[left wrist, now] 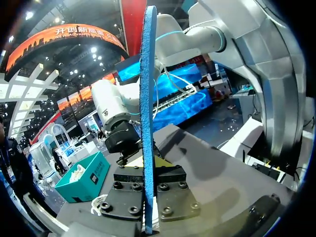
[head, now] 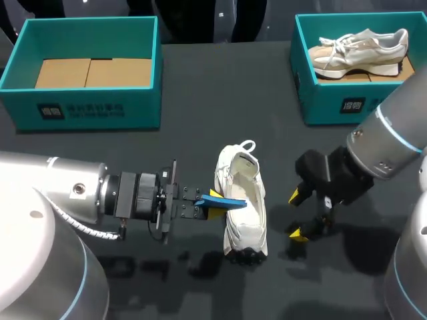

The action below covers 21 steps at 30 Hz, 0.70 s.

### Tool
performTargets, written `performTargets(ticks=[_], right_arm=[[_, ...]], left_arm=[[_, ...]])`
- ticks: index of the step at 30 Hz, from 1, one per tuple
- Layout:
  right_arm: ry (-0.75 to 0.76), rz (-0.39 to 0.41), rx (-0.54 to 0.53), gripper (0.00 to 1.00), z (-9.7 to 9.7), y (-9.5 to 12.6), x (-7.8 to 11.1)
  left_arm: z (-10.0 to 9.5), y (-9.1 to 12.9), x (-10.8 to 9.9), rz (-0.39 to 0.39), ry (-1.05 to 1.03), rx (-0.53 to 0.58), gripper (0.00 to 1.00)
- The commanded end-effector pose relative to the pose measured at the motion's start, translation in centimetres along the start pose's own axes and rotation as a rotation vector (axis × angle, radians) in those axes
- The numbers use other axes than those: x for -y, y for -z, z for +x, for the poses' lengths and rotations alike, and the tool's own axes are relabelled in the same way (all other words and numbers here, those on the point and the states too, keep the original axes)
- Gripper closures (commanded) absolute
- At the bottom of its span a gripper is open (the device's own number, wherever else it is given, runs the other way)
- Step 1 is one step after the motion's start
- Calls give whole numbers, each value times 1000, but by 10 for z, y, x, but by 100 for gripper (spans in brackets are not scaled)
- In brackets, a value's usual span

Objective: Take the shoe out of the shoebox, open the shoe tongue, remove and reinsert the insole, then place the shoe into the shoebox

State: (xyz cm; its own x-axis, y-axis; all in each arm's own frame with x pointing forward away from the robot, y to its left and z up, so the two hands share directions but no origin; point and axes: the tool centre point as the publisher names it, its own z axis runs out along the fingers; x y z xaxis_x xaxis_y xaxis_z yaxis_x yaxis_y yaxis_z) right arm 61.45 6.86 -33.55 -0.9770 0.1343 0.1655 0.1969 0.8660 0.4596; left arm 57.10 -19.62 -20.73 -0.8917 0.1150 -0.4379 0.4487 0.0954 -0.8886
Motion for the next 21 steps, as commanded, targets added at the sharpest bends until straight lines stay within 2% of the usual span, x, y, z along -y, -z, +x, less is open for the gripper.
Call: performTargets(ticks=[1, 9, 21], right_arm=[[12, 63, 38, 0, 0, -20, -19], [4, 39, 74, 0, -4, -22, -19], [1, 45, 108, 0, -14, -22, -15]], left_arm=[[-6, -17, -14, 25, -10, -1, 100], [-9, -26, -22, 48, -25, 6, 100], [-10, -31, -29, 72, -41, -10, 100]])
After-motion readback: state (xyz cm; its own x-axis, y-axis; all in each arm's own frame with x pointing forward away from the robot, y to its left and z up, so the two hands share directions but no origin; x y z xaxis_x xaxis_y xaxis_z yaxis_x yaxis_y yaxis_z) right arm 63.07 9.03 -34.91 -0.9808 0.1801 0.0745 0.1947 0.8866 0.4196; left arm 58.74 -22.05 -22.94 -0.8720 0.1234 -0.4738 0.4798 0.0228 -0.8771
